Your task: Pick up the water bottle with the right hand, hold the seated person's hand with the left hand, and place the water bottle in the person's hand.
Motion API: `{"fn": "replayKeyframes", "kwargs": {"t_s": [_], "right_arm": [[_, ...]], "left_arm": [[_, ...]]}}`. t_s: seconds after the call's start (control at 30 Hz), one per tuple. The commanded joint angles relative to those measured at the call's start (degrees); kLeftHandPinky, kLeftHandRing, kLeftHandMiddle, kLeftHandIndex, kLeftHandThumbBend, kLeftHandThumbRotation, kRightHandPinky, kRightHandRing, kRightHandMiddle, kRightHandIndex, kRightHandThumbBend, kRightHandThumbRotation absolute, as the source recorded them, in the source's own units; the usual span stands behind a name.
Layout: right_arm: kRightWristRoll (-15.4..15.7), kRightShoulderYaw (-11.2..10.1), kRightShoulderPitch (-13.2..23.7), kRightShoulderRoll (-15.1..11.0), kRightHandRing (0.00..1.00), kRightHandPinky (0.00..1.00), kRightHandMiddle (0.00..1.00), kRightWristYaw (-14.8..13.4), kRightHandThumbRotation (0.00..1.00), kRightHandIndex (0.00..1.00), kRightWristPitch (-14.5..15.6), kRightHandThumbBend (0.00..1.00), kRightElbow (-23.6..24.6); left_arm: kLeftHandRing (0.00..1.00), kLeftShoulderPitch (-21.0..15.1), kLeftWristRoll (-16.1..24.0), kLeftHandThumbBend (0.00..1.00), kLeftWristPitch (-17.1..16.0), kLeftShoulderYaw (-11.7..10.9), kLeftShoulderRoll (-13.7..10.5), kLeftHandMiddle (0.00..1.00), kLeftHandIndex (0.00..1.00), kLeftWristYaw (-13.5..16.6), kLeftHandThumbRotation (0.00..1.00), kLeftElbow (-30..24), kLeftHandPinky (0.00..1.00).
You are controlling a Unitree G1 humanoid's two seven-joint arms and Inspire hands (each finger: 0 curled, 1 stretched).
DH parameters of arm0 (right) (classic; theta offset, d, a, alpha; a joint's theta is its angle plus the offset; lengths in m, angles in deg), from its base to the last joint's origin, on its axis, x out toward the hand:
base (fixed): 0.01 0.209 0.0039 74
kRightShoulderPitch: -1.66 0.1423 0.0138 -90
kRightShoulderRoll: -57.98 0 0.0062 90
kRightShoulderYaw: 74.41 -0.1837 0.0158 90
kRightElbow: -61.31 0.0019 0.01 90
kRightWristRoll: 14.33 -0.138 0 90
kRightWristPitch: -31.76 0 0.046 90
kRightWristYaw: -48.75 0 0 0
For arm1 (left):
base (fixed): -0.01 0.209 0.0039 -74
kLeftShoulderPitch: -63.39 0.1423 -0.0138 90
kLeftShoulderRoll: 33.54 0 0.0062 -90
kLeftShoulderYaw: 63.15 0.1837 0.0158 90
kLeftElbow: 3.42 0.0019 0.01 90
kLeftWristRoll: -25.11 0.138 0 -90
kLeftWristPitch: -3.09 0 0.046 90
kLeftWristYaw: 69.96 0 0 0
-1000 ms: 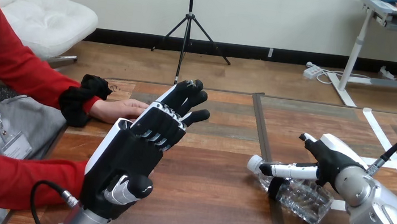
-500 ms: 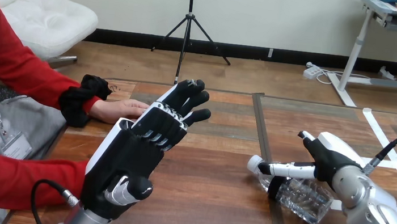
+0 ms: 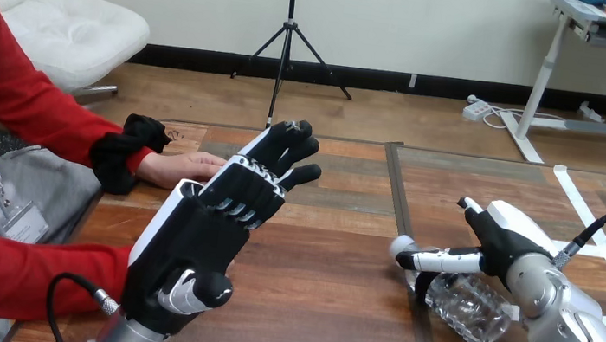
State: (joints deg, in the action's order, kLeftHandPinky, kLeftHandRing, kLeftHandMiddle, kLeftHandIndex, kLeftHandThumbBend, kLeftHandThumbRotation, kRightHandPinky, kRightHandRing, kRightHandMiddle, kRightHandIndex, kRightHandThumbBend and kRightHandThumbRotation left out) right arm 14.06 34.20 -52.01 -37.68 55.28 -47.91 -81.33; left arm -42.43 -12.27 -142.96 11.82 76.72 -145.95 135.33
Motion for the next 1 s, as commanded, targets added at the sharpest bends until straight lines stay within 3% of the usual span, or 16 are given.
{"fn": "replayKeyframes", "kwargs": {"t_s": [0.0,0.1,0.4,0.63,0.67,0.8,0.97], "right_arm": [[-0.7,1.9,-4.6,5.3,0.85,0.67,0.97,1.8,0.43,1.0,0.5,1.0,-5.7],[-0.7,2.0,-4.8,5.4,0.81,0.63,0.94,1.8,0.42,1.0,-0.1,1.0,-5.9],[-0.5,2.3,-4.8,6.1,0.72,0.54,0.86,1.3,0.4,0.98,-0.2,1.0,-6.7],[-0.7,2.4,-5.7,6.2,0.66,0.49,0.78,1.5,0.36,0.96,0.4,1.0,-4.4],[-0.6,2.5,-5.9,6.1,0.61,0.45,0.73,1.5,0.35,0.95,0.4,1.0,-4.0],[-0.6,2.6,-6.4,5.9,0.54,0.4,0.66,1.5,0.33,0.94,-0.2,1.0,-3.1],[-0.9,2.5,-7.4,5.6,0.51,0.38,0.62,2.2,0.27,0.91,0.8,1.0,-0.6]], "left_arm": [[0.95,-0.4,-0.6,1.0,0.1,0.4,2.1,0.96,0.93,0.4,0.66,-2.9,0.91],[0.95,-0.2,0.2,1.0,-1.1,0.4,2.1,0.96,0.92,1.5,0.68,-2.7,0.91],[0.95,-0.2,-0.3,1.0,-0.6,0.9,2.1,0.96,0.93,1.6,0.67,-3.1,0.9],[0.95,-0.1,0.0,1.0,-0.8,1.1,2.1,0.96,0.93,2.0,0.66,-3.2,0.91],[0.95,-0.1,0.1,1.0,-1.0,1.1,2.1,0.96,0.93,2.1,0.67,-3.2,0.91],[0.95,-0.2,-0.1,1.0,-0.7,1.2,2.3,0.96,0.93,2.1,0.68,-3.1,0.91],[0.95,-0.4,-0.4,1.0,-0.9,1.2,2.5,0.96,0.93,2.0,0.68,-3.0,0.9]]}}
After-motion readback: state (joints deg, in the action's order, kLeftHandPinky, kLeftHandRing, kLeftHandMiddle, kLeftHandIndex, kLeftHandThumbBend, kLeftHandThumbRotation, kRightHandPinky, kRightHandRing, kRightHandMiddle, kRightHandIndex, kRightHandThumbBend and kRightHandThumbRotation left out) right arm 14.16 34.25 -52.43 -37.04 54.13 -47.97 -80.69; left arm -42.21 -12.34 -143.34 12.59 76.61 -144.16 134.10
